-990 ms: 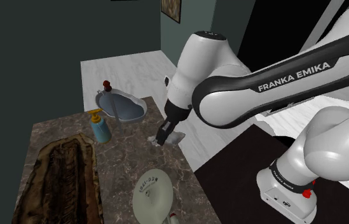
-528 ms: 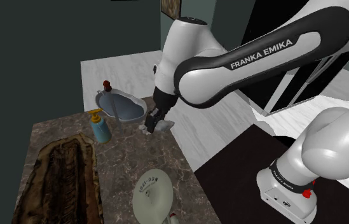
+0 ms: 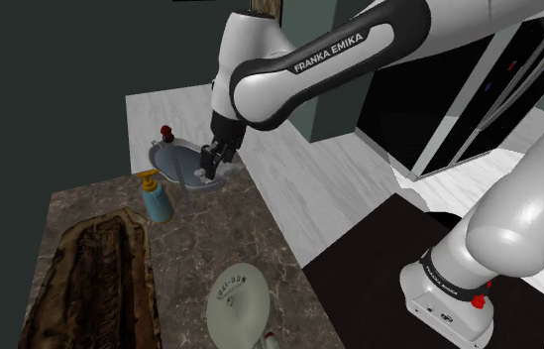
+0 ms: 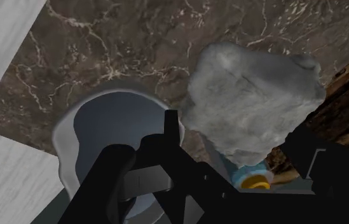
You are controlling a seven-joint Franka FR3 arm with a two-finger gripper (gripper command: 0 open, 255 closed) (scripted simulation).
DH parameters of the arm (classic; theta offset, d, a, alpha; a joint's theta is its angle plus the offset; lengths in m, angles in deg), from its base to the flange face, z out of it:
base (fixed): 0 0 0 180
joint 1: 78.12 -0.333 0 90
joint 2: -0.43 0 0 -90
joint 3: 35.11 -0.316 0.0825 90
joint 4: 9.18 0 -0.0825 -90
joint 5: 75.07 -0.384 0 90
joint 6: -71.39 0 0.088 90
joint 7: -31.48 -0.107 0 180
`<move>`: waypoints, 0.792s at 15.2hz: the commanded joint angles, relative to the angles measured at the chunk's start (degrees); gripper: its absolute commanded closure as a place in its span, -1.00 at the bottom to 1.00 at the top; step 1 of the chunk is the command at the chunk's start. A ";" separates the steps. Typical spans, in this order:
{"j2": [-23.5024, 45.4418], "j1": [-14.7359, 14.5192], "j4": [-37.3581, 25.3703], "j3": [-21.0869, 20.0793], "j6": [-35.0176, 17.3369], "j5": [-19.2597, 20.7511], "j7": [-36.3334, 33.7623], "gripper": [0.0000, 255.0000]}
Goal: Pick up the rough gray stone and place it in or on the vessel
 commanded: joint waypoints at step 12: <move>28.70 -2.96 -39.47 5.39 13.11 13.36 -1.75 1.00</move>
